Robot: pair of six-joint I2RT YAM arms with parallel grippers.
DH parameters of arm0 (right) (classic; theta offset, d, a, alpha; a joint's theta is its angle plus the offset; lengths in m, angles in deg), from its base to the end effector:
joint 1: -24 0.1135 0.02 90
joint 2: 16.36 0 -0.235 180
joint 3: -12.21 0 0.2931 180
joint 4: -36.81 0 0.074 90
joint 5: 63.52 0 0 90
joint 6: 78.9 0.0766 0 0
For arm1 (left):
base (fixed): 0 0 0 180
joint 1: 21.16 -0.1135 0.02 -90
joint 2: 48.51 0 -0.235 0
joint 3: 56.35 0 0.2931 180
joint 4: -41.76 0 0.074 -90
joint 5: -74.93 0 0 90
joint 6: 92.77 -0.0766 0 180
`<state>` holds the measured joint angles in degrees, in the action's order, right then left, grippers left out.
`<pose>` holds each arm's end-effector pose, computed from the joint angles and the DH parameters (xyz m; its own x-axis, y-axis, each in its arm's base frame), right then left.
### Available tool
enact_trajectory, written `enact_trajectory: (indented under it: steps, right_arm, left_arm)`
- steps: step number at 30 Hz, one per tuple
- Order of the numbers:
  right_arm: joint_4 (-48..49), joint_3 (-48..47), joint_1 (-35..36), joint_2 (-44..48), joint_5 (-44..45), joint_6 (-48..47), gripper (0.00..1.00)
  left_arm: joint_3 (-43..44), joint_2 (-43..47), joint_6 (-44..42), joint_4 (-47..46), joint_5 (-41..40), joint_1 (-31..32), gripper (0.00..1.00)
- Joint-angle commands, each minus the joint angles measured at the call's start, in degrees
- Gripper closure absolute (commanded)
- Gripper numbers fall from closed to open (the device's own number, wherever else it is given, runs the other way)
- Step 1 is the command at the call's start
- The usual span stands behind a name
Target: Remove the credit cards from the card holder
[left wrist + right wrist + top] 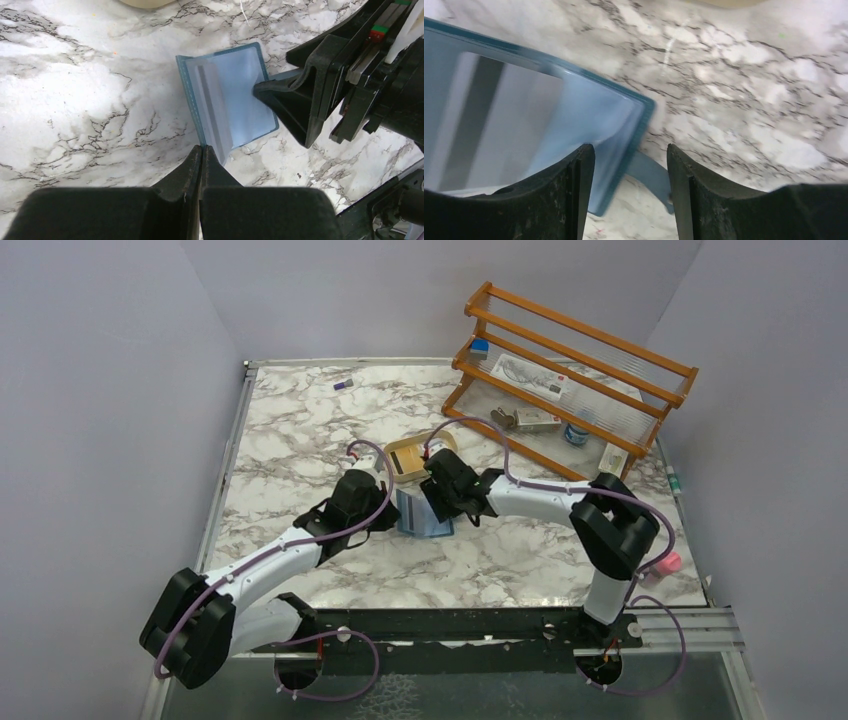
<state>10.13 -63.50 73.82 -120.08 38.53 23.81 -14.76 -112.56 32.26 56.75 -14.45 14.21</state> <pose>0.2836 0.3110 0.0826 -0.6609 -0.4491 -0.6013 -0.5371 0.8426 -0.0390 0.2503 -0.1787 0.1213 -0.7423 -0.1770 -0.6463 0.1951 0.8656 -0.4611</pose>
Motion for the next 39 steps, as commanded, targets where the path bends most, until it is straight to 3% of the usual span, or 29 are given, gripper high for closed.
enact_trajectory:
  steps: [1, 10, 12, 15, 19, 22, 26, 39]
  right_arm:
    - [-8.1, -2.9, -0.2, 3.1, 10.9, -2.6, 0.4]
    - [-14.5, -8.1, -0.3, 12.8, 17.3, -0.7, 0.38]
    - [-10.8, -7.1, -0.3, 16.3, 12.5, -1.0, 0.36]
    - [-2.6, -3.9, -0.8, 19.3, -3.7, 0.4, 0.33]
    - [5.4, -0.7, -1.2, 15.7, -22.5, 6.5, 0.33]
    - [13.1, 2.9, -1.4, 13.2, -29.0, 10.6, 0.32]
    - [18.7, 6.0, -1.6, 11.4, -29.7, 12.9, 0.32]
    - [22.5, 13.7, -5.6, 9.3, -28.8, 14.2, 0.32]
  left_arm:
    - [0.7, 1.9, -1.4, 0.6, -0.2, 0.2, 1.0]
    - [0.4, 2.3, -2.1, 0.8, -0.2, 0.1, 1.0]
    - [-0.2, 2.1, -2.0, 0.1, -0.2, 0.1, 1.0]
    - [-1.8, 1.4, -1.4, -1.8, 0.1, 0.1, 1.0]
    - [-4.5, -0.6, -0.3, -5.7, -0.1, 0.1, 1.0]
    - [-6.1, -3.3, 0.5, -7.7, 0.1, 0.1, 1.0]
    - [-8.3, -6.1, 1.3, -10.9, 0.0, 0.2, 1.0]
    - [-10.3, -14.0, 1.4, -17.0, 0.6, 0.1, 1.0]
